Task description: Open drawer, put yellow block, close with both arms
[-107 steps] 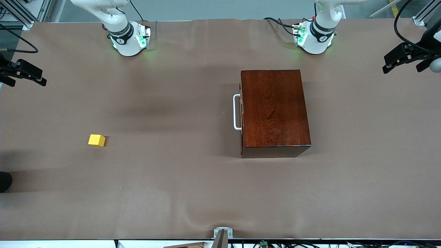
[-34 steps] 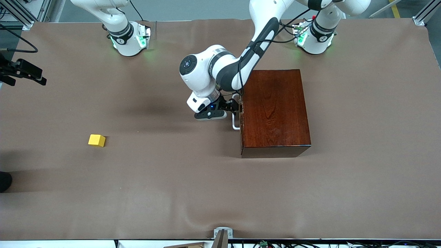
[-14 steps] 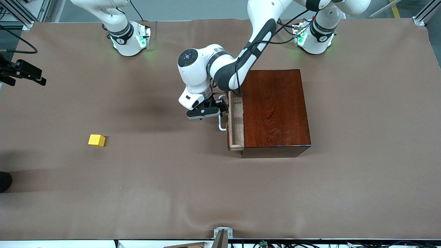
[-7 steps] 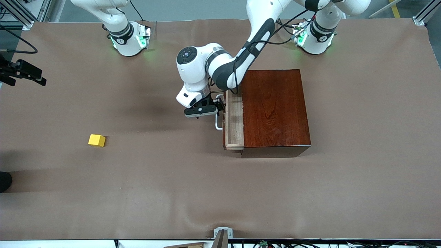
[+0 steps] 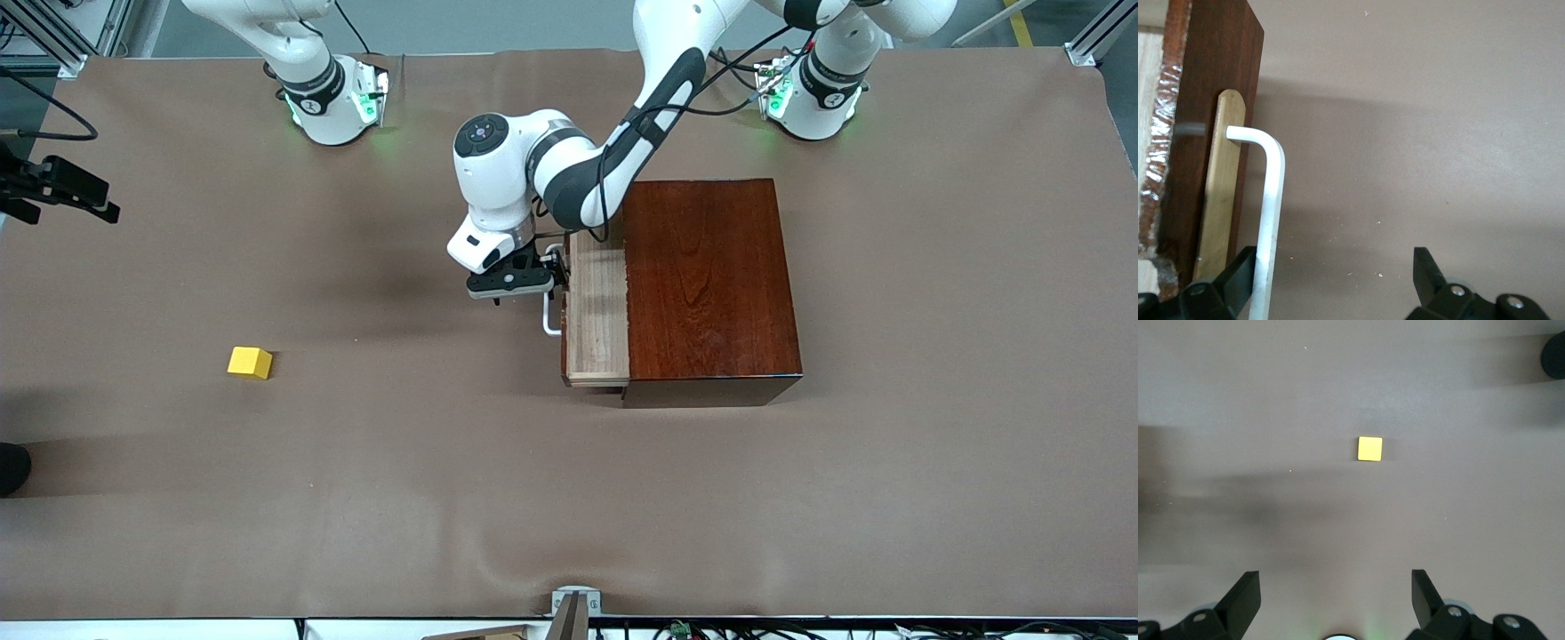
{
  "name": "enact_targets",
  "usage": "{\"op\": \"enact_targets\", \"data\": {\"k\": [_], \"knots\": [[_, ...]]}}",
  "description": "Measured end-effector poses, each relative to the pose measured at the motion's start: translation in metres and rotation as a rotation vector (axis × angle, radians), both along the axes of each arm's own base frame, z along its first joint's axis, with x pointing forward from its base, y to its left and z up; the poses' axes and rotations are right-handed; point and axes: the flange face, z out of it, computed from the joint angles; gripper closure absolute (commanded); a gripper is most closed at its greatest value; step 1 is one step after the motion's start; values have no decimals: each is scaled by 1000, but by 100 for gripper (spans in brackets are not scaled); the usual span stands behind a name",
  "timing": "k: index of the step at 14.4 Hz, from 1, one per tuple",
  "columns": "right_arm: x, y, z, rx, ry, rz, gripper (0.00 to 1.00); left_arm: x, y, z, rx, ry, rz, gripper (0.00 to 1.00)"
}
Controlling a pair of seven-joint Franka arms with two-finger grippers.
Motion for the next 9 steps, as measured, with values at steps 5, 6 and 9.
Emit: {"op": "enact_targets", "data": {"k": [5,6,9], "knots": [[0,6,0,0,0,12,0,-3,-6,3,-34,-12,-2,0],[1,7,0,0,0,12,0,-3,-6,3,-35,-12,-1,0],[1,7,-1,0,2,12,0,-4,-7,6,-28,-7,3,0]]}}
